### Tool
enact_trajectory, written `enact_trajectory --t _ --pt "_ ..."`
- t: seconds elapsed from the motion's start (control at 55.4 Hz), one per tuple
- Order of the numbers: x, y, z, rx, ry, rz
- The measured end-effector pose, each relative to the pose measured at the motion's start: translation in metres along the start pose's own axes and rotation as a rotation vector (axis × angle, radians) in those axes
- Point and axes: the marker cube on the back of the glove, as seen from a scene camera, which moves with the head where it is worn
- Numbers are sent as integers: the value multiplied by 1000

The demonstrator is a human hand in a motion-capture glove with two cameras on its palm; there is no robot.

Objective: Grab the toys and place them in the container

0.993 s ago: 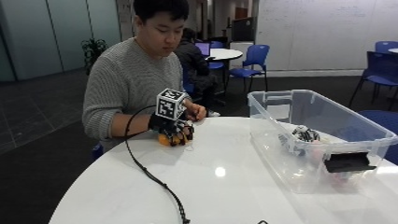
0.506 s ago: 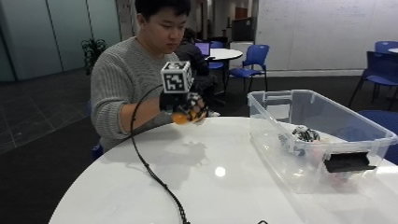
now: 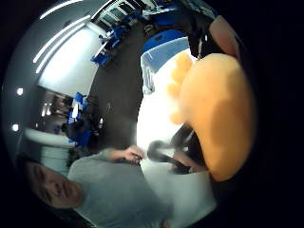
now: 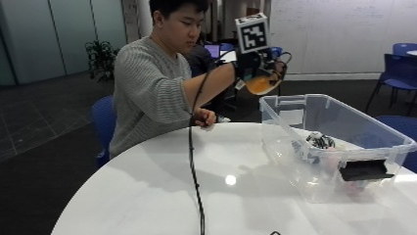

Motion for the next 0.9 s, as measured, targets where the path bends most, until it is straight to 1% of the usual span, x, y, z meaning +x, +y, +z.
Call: enact_trajectory --t 0.072,0.163,0.289,0.361,0.451,0.578,0.632,0.722,0.795,0.903 --pt "-14 -33 29 -26 15 -3" --pt "-34 -71 75 -90 28 -68" --pt "-46 -93 110 -166 24 -102" --pt "-48 -96 122 -184 17 -110" --pt "-43 -98 133 -205 29 -81" --pt "-35 -91 144 -299 56 -54" --pt "-31 -88 145 -313 67 -44" --pt "-12 -86 142 -285 210 39" --pt "-25 -81 136 -273 54 -21" --pt "-28 -69 122 -245 20 -52"
